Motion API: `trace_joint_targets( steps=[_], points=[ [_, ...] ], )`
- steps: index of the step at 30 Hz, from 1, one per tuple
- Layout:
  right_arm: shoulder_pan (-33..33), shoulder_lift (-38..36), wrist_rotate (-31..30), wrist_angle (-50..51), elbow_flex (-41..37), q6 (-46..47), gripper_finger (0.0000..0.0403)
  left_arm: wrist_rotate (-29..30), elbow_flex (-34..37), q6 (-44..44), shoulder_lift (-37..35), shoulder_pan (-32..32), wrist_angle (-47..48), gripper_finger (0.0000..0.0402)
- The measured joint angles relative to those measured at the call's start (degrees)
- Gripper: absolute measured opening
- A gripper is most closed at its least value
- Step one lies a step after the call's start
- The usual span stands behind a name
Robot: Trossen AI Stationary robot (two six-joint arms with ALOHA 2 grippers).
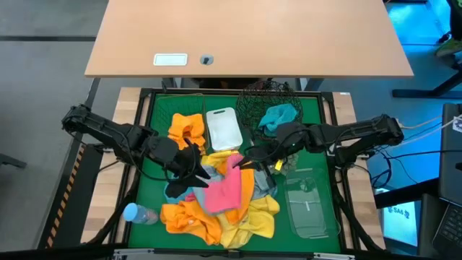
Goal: Sort microfiber towel by color & place in baskets
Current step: Put the pink microfiber towel into the white bin
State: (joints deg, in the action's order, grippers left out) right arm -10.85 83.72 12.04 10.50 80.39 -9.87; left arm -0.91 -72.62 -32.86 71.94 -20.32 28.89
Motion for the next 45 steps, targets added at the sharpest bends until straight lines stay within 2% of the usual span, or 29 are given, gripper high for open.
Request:
trace_joint_targets(
  steps=[6, 12, 18, 27, 32, 45],
  points=[
    [5.1, 0.0, -2.6, 2.4, 1.7, -1.2, 0.0003, 0.3, 0.0, 0.0, 0.0, -0.9, 6.0, 0.0152],
    [12.7, 0.0, -2.5, 2.2, 3.8, -1.2, 0.0002, 2.3, 0.0, 0.0, 0.0, -1.8, 6.6, 0.0147],
    [20.0, 0.0, 0.8, 2.1, 6.3, -1.8, 0.0002, 3.4, 0.0, 0.1, 0.0, -1.8, 6.6, 0.0147],
    [28.3, 1.4, 1.7, -0.1, 6.4, -4.1, 0.0002, 6.4, 0.0, 0.2, 0.0, -1.8, 6.6, 0.0147],
    [30.6, 5.6, 4.7, -1.4, 6.4, -4.0, 0.0002, 6.4, 0.0, 0.5, 0.0, -1.8, 6.6, 0.0147],
    [30.4, 14.9, 6.5, 0.8, 6.2, -4.0, 0.0004, 6.4, 0.0, 0.5, 0.0, -1.8, 6.6, 0.0147]
  ],
)
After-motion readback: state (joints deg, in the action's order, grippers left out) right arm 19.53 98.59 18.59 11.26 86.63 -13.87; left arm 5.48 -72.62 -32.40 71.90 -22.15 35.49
